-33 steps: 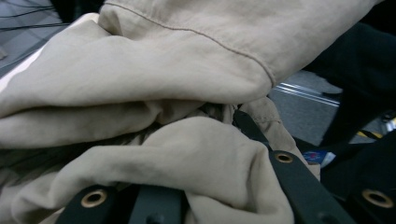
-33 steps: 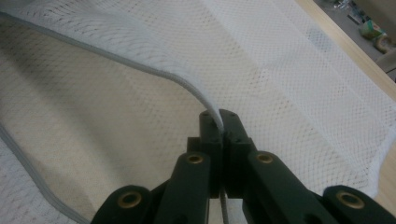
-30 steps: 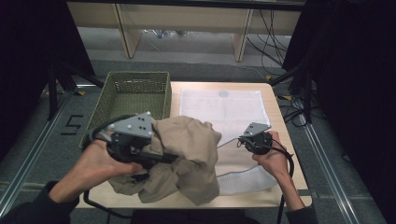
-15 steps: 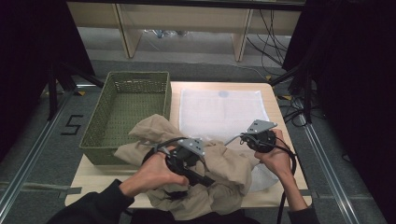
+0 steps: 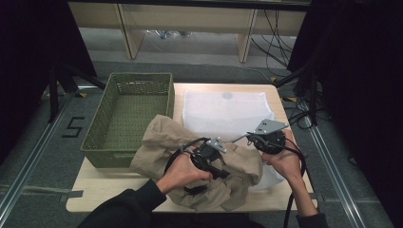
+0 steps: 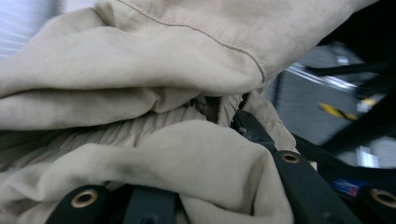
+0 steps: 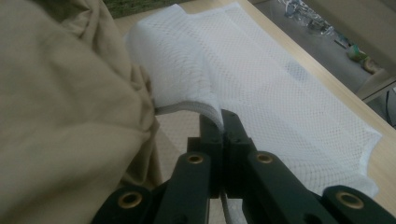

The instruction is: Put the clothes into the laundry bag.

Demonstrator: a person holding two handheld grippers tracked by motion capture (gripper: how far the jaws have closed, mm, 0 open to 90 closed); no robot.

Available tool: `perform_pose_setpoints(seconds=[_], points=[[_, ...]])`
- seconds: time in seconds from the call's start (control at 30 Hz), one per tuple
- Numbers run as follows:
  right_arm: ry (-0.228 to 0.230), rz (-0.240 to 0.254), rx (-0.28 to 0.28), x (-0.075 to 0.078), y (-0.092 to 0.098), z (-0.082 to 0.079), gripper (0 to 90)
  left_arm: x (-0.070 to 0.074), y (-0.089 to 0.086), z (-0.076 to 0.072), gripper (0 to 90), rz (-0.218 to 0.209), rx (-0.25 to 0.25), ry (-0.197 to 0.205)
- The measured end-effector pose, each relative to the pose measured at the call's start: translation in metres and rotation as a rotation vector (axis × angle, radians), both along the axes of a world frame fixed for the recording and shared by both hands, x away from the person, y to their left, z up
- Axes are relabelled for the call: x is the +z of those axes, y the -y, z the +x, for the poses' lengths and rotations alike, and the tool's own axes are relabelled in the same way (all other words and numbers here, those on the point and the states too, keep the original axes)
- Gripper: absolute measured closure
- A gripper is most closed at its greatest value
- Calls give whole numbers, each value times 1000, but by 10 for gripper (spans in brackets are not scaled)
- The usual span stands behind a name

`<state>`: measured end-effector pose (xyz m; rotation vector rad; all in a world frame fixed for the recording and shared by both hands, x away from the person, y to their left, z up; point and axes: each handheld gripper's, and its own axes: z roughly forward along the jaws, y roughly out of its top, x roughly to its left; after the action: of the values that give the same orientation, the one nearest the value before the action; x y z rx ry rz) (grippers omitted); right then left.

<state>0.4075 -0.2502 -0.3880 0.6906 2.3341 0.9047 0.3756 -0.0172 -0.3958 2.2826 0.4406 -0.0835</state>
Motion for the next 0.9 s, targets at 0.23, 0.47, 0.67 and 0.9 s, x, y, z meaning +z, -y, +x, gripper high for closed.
perform_pose_setpoints(seconds=[0.23,0.47,0.67,0.9], points=[[21,26,-7,14,1,-5,900,13,-8,9,712,95,19,93],[27,22,-5,19,-2,-9,900,-43,23,26,690,130,172,51],[10,0,-2,12,-3,-7,900,-56,34,28,473,91,216,39],[2,-3,-10,8,0,-5,900,-20,0,14,251,37,236,95]])
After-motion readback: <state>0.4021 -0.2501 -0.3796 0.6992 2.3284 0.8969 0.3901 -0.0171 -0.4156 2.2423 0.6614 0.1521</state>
